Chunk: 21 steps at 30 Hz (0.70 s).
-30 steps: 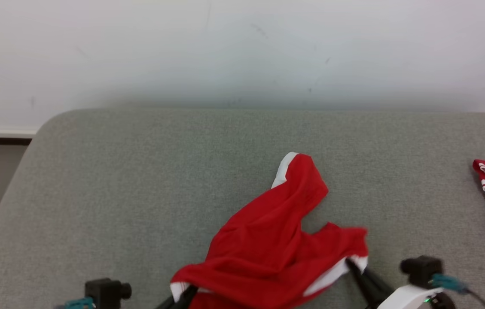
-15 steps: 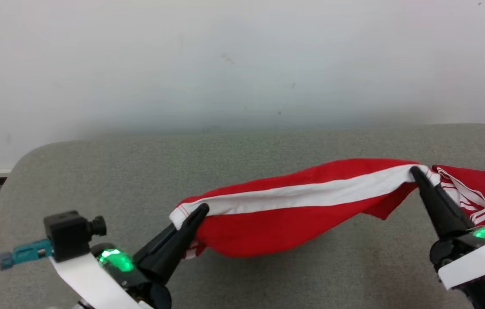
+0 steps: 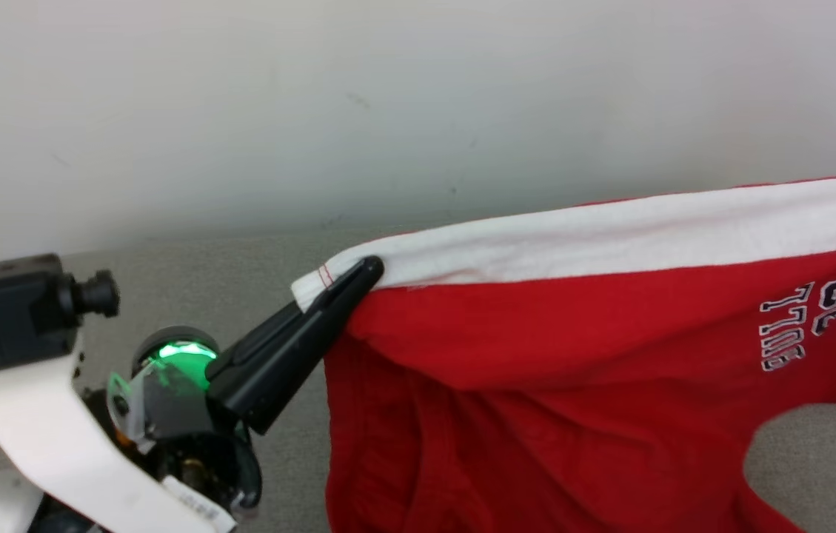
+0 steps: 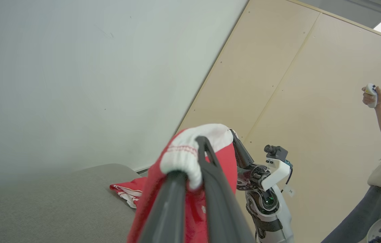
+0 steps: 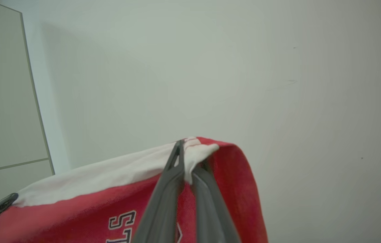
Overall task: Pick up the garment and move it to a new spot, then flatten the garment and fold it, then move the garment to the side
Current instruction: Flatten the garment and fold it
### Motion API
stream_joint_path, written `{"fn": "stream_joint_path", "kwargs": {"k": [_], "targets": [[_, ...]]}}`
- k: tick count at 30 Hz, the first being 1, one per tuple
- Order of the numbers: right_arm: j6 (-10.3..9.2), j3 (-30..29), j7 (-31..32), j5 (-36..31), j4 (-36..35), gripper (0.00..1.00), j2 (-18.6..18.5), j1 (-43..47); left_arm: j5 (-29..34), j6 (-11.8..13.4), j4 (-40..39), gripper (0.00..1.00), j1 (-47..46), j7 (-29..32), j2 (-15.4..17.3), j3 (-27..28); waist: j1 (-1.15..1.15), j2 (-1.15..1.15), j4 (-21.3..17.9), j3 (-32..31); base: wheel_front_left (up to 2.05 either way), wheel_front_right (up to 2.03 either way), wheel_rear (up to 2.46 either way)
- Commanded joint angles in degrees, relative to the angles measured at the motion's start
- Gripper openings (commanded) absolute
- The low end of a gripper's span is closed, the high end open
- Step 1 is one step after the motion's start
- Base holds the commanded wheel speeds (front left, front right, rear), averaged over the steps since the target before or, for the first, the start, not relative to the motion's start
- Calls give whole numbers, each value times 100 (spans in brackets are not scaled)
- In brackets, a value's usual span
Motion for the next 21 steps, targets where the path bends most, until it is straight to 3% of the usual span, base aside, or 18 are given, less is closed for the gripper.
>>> {"fn": "stream_joint_path", "kwargs": {"k": [1, 6, 11, 16, 21], "targets": [[-1, -113, 117, 33, -75, 0, 41, -39, -76, 61, 66, 0, -74, 42, 15, 44, 0, 0, -35, 60, 0, 0, 0], [-1, -313, 704, -183, 47, 0, 270, -457, -106, 222, 607, 0, -455, 221, 67, 102, 0, 0, -76, 423, 0, 0, 0], [-1, -46, 1208, -704, 613, 0, 714, -1425, 326, 130, 1538, 0, -1378, 302, -30, -76, 0, 0, -38, 1083, 0, 0, 0], [-1, 152, 1378, -1584, 1654, 0, 1352, -2996, 966, -141, 2901, 0, -2811, 76, -361, -262, 0, 0, -7, 1772, 0, 0, 0], [-1, 171, 898, -2465, 2820, 0, 1565, -4835, 1666, -509, 4491, 0, -4525, -799, -879, -177, 0, 0, 29, 2465, 0, 0, 0]]}}
